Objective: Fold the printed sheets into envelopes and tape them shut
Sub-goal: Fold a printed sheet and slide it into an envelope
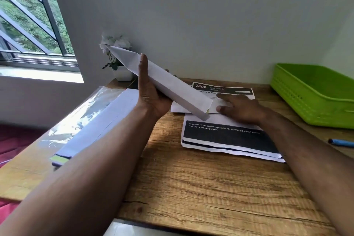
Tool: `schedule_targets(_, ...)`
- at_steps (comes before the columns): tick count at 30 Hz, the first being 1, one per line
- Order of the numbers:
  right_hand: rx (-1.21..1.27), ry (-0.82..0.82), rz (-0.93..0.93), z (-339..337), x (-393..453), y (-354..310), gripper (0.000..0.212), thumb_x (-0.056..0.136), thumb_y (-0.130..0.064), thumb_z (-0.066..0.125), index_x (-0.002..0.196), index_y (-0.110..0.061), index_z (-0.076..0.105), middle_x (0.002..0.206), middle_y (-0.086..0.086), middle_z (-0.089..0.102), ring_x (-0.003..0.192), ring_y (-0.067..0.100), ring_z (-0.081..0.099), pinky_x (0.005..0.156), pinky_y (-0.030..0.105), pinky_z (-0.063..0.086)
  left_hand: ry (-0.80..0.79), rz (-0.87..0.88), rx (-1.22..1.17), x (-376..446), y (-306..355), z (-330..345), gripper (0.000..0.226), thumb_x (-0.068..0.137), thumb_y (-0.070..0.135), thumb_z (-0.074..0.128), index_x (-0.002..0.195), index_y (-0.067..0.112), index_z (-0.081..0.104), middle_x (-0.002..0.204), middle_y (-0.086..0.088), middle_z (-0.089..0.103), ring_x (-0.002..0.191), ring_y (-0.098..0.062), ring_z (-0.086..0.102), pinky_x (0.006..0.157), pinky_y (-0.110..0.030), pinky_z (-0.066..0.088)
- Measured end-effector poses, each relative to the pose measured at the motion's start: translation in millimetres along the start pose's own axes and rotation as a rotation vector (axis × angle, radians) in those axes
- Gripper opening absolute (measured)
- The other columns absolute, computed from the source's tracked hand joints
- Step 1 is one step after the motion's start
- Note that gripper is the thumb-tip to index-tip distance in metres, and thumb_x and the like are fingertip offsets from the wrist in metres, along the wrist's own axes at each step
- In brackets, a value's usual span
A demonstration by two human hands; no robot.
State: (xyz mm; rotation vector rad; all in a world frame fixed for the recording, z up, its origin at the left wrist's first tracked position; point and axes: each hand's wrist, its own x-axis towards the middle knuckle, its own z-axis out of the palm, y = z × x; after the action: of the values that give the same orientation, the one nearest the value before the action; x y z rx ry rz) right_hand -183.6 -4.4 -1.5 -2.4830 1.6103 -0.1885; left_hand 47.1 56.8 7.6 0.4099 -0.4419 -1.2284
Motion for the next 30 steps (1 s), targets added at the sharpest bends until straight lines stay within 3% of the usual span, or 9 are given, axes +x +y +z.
schedule_targets(2,0.056,-0.009,0.012,4.0,4.3,3.6,0.065,0.086,-0.056,0.056,0.144,-0.034,0.035,0.149,-0.004,0.040,0.136,0.020,0.037,0.112,0.049,0.026,0.029,0.002,0.015,0.8,0.3,-0.9,0.054,0.080,0.066,0.056,0.064,0.015,0.064,0.075,-0.006,0.055,0.076,-0.025,0.055,0.103,-0.049,0.040)
schedule_targets(5,0.275,0.130,-0.036,-2.6,1.9,3.5,0.070,0.072,-0.041,0.078,0.135,-0.024,0.051,0.128,0.003,0.054,0.112,0.018,0.053,0.095,0.028,0.037,0.014,0.021,0.024,0.3,4.7,-3.3,0.055,0.079,0.068,0.057,0.088,0.014,0.060,0.090,-0.008,0.060,0.086,-0.027,0.059,0.102,-0.052,0.042)
schedule_targets(9,0.407,0.540,-0.068,-12.4,0.7,7.0,0.040,0.076,-0.021,0.078,0.114,-0.014,0.069,0.109,0.010,0.062,0.100,0.022,0.059,0.083,0.024,0.041,0.035,0.031,0.026,2.4,16.4,-8.0,0.073,0.070,0.063,0.064,0.123,0.015,0.054,0.128,-0.013,0.062,0.118,-0.034,0.059,0.101,-0.060,0.040)
schedule_targets(11,0.761,0.646,-0.075,-18.1,-1.4,5.9,0.033,0.079,-0.011,0.074,0.112,-0.013,0.069,0.103,0.004,0.068,0.089,0.015,0.064,0.081,0.027,0.051,0.034,0.036,0.018,0.1,23.9,-8.9,0.061,0.076,0.058,0.061,0.113,0.011,0.060,0.115,-0.013,0.069,0.122,-0.033,0.056,0.101,-0.058,0.042)
schedule_targets(14,1.440,0.522,-0.075,-29.9,-10.4,2.1,0.029,0.080,0.003,0.066,0.107,-0.009,0.069,0.087,-0.003,0.073,0.072,0.006,0.068,0.065,0.021,0.056,0.054,0.047,0.002,-3.6,31.0,-9.7,0.058,0.086,0.057,0.044,0.092,0.006,0.071,0.083,-0.011,0.075,0.098,-0.029,0.068,0.081,-0.047,0.056)
schedule_targets(16,1.642,0.273,-0.037,-34.8,-18.9,4.8,0.025,0.076,-0.001,0.066,0.099,-0.010,0.069,0.082,0.003,0.071,0.058,0.009,0.065,0.046,0.020,0.051,0.074,0.081,-0.026,-3.4,35.4,-11.6,0.062,0.086,0.060,0.041,0.104,0.005,0.064,0.089,-0.011,0.074,0.089,-0.029,0.071,0.074,-0.044,0.057)
schedule_targets(20,1.553,-0.037,0.046,-33.8,-27.6,13.3,0.019,0.077,-0.005,0.058,0.074,-0.010,0.076,0.071,0.006,0.068,0.046,0.012,0.057,0.033,0.013,0.039,0.125,0.160,-0.140,2.5,47.2,-18.0,0.079,0.079,0.070,0.045,0.130,0.010,0.050,0.130,-0.011,0.062,0.108,-0.034,0.066,0.085,-0.049,0.053)
schedule_targets(26,1.510,-0.113,0.135,-30.4,-24.9,11.9,0.022,0.080,-0.008,0.058,0.071,-0.014,0.077,0.069,0.000,0.069,0.052,0.007,0.062,0.035,0.013,0.042,0.135,0.176,-0.212,4.7,48.6,-19.3,0.085,0.080,0.076,0.041,0.138,0.014,0.046,0.126,-0.013,0.062,0.099,-0.035,0.068,0.072,-0.041,0.056)
schedule_targets(30,1.541,-0.090,0.158,-28.2,-24.0,11.1,0.031,0.089,-0.002,0.053,0.069,-0.011,0.076,0.062,-0.001,0.066,0.041,0.005,0.051,0.036,0.009,0.035,0.112,0.164,-0.228,5.8,46.4,-19.9,0.086,0.079,0.077,0.042,0.135,0.012,0.048,0.125,-0.014,0.062,0.102,-0.036,0.067,0.070,-0.044,0.057)
